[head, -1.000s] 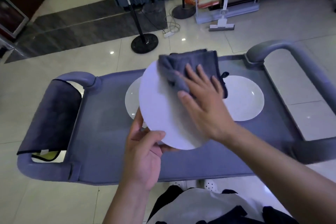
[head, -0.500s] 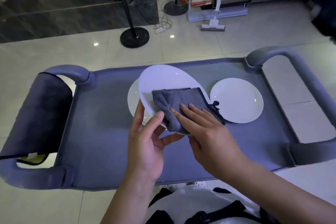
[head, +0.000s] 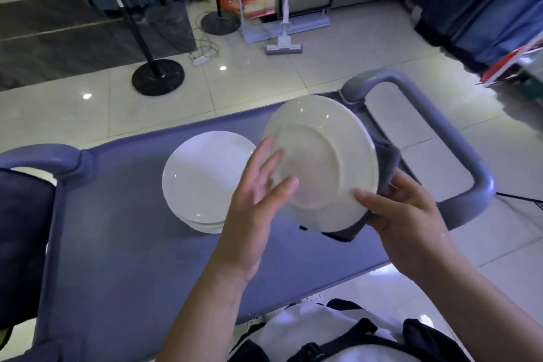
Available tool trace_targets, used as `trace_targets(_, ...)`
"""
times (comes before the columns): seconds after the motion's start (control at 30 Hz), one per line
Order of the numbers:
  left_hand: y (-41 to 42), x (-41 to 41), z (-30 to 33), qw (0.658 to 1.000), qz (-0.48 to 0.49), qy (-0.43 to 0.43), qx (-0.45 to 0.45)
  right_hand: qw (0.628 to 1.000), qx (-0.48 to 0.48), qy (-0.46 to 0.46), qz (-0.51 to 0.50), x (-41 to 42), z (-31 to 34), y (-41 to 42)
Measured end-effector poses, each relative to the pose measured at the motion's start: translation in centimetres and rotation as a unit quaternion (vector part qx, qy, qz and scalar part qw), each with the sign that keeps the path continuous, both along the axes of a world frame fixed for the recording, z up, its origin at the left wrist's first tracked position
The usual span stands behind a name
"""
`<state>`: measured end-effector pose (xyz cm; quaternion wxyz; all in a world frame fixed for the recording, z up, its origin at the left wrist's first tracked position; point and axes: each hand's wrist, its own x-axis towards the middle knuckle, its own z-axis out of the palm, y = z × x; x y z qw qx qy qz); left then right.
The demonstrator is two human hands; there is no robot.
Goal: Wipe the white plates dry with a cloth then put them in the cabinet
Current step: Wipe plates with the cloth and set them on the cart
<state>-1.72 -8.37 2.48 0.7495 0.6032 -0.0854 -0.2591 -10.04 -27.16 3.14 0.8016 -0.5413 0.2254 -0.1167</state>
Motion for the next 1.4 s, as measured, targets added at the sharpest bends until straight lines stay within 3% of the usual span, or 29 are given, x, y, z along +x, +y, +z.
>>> trace_targets(0.07, 0.4, 0.4, -0.8, 0.993, 0.078, 0.003, 0.086, 0.996, 0.080, 0.024, -0.015, -0.9, -0.2, -1.3)
trace_targets(0.13, 1.5, 1.2, -1.5, 0.990, 0.084, 0.049, 0.104, 0.990, 0.132, 0.040, -0.018, -1.6, -0.4, -2.5)
trace_targets(0.27, 2.2, 2.0, -2.0, 0.990, -0.075, 0.099, -0.062, 0.981, 0.188, 0.038, -0.016, -2.2, -0.8, -3.5)
trace_targets(0.33, 1.9, 1.8, -2.2, 0.982, -0.065, 0.134, -0.120, 0.979, 0.199, 0.051, -0.013, -2.1, -1.1, -3.3)
trace_targets(0.57, 1.4, 0.0, -1.0, 0.978, -0.023, 0.138, -0.155, 0.938, 0.312, 0.122, -0.086, -1.4, -2.8, -3.8)
trace_targets(0.73, 2.2, -0.3, -0.1, 0.992, -0.023, 0.017, -0.126, 0.959, 0.172, 0.190, -0.121, -0.8, -1.6, -5.8)
trace_targets(0.93, 1.1, -1.8, 0.0, 0.986, -0.114, -0.118, -0.028, 0.984, -0.011, 0.158, -0.076, 3.6, 2.0, -3.7)
trace_targets(1.03, 0.9, -2.2, 0.3, 0.981, -0.124, -0.147, 0.020, 0.987, -0.075, 0.132, -0.056, 5.5, 3.6, -1.5)
trace_targets(1.13, 1.5, -1.5, 0.8, 0.982, -0.095, -0.161, 0.013, 0.989, -0.115, 0.087, -0.030, 5.8, 5.0, 0.7)
trace_targets(1.27, 1.4, -1.5, 0.7, 0.982, -0.072, -0.172, 0.038, 0.977, -0.208, 0.013, 0.049, 4.9, 6.0, 3.6)
trace_targets(1.4, 1.3, -1.2, 0.7, 0.982, -0.030, -0.183, 0.042, 0.963, -0.234, -0.046, 0.127, 3.7, 5.4, 5.8)
